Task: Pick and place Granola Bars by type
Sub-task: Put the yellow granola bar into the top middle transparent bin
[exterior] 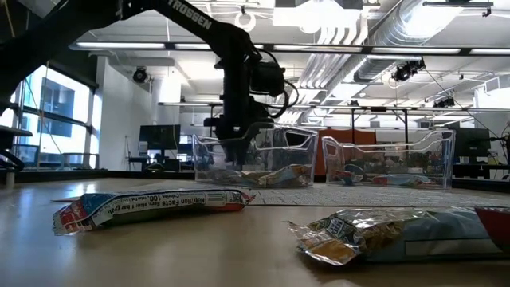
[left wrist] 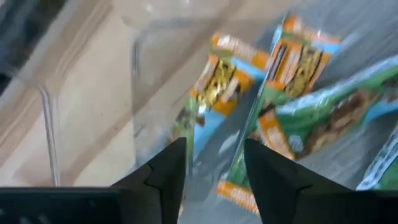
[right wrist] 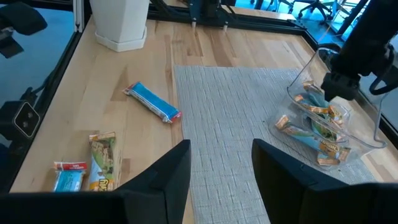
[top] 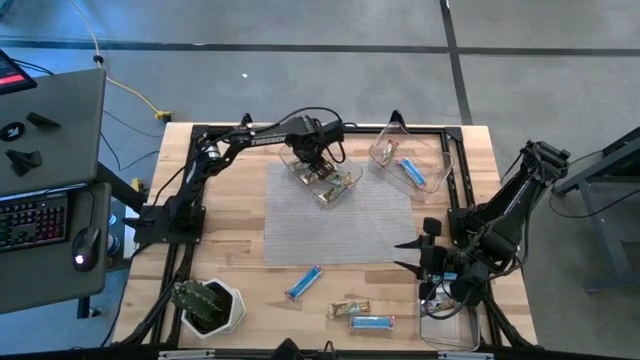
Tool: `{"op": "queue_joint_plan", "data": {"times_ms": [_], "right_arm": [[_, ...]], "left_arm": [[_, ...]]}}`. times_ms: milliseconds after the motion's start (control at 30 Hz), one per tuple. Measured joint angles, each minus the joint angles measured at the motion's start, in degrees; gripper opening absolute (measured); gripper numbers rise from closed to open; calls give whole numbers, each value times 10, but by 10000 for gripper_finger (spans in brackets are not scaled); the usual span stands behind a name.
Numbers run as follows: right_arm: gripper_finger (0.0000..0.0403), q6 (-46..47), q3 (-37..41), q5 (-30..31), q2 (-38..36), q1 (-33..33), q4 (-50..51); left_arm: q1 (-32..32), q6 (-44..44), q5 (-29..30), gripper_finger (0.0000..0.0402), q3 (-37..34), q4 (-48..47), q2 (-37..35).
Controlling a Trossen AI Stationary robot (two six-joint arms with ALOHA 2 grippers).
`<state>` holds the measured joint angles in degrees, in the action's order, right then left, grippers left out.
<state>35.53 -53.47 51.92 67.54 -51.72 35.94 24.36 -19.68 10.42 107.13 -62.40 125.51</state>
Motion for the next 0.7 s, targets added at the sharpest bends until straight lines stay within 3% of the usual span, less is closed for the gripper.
{"op": "queue_joint_plan", "data": {"times_ms": [167,367,500,567,700], "right_arm": [[154,-14,0,0,0,0,-2],[154,-20,0,0,0,0,-2],[154,-21,0,0,0,0,-2],[154,-20,0,0,0,0,-2],[154,-20,0,-2,0,0,-3]], "left_arm": [[0,0,-67,164,26,-31,-3],[-20,-3,-212,165,150,-109,-6],[-74,4,-306,165,241,-112,-6],[-112,2,-311,165,280,-108,-7],[-207,-2,-267,165,258,-66,-34]]}}
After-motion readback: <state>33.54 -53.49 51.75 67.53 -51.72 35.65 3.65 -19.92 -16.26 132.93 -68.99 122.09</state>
